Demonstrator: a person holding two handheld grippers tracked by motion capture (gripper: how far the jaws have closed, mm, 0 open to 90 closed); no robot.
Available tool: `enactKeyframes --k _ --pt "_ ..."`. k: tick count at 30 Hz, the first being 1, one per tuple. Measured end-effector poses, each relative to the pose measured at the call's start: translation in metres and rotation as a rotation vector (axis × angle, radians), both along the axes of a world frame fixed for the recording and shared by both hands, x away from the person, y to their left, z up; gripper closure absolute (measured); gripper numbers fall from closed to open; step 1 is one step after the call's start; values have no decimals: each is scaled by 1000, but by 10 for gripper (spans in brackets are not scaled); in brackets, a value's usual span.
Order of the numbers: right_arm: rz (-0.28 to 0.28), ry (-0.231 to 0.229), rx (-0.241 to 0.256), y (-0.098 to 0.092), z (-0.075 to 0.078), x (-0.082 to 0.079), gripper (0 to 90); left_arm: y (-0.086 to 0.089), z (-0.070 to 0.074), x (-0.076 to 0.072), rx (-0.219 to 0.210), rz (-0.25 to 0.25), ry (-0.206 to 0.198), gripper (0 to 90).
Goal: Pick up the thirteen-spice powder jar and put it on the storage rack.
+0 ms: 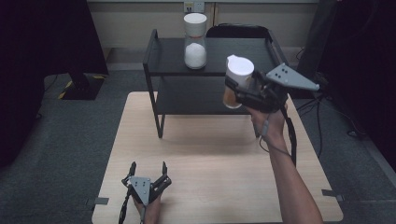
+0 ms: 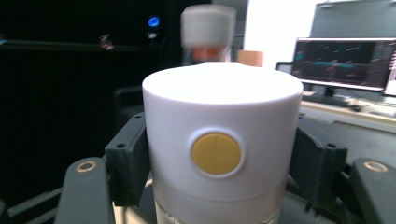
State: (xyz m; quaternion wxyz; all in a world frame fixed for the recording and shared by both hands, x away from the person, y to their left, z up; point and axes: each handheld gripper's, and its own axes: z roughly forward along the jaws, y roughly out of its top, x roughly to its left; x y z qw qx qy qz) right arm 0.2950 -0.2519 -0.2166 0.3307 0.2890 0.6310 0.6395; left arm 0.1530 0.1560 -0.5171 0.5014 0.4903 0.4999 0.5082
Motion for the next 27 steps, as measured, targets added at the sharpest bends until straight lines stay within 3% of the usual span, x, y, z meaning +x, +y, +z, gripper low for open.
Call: enactKeyframes --k 7,15,20,27 --pt "-170 4 29 39 24 13 303 0 0 0 0 1 0 0" --pt "-353 3 58 81 28 36 303 0 0 0 0 2 0 0" --pt "-407 14 48 92 31 50 303 0 0 0 0 0 0 0" --pt "-417 17 40 97 32 60 302 1 0 0 0 -3 0 0"
